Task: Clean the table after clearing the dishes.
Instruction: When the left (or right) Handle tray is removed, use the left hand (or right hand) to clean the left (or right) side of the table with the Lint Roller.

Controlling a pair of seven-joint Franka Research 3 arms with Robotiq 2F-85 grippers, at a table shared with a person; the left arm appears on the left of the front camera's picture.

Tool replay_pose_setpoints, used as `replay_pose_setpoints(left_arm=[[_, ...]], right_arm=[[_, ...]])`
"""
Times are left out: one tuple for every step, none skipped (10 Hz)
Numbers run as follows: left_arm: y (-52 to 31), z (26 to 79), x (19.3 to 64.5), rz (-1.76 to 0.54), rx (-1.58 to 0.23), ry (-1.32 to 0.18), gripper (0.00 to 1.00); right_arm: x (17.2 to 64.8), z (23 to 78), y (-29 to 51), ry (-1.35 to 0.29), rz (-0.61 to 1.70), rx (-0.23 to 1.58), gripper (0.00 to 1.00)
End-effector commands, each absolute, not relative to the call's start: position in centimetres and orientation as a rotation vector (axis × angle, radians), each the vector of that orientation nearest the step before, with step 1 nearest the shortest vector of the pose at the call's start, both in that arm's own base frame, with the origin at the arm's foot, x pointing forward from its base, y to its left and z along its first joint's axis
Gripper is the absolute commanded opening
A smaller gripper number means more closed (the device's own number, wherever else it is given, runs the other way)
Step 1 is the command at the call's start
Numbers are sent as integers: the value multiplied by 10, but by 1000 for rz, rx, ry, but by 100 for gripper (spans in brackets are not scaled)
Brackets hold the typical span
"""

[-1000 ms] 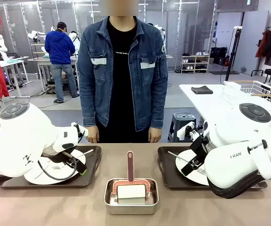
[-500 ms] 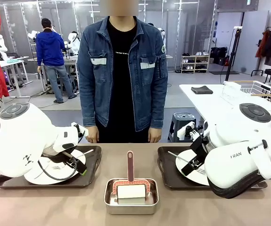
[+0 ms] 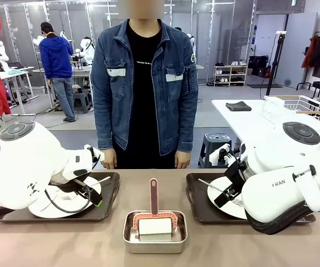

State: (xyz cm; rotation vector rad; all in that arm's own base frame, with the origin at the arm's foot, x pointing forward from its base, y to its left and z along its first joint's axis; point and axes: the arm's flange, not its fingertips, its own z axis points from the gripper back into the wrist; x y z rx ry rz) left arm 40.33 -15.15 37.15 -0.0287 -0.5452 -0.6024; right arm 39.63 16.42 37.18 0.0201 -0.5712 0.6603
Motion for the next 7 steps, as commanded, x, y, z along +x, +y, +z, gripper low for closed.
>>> replay_pose_setpoints(left_arm=[[-151, 372, 403, -601, -29, -545, 100], [-152, 372, 403, -602, -29, -545, 100], [-145, 395, 414, -619, -53, -480, 100], [-137, 408, 419, -634, -136, -419, 100], [-121, 431, 430, -647, -254, -362, 100], [-108, 445, 438, -673, -384, -307, 100], [-94, 461, 440, -691, -499, -303, 100]], right_arm=[[396, 372, 164, -571, 660, 20, 100], [406, 386, 159, -542, 687, 67, 100], [422, 411, 148, -540, 689, 90, 100], [437, 425, 147, -512, 690, 172, 100], [455, 440, 138, -501, 667, 253, 100], [470, 449, 130, -459, 665, 383, 100], [481, 456, 121, -406, 665, 547, 100]])
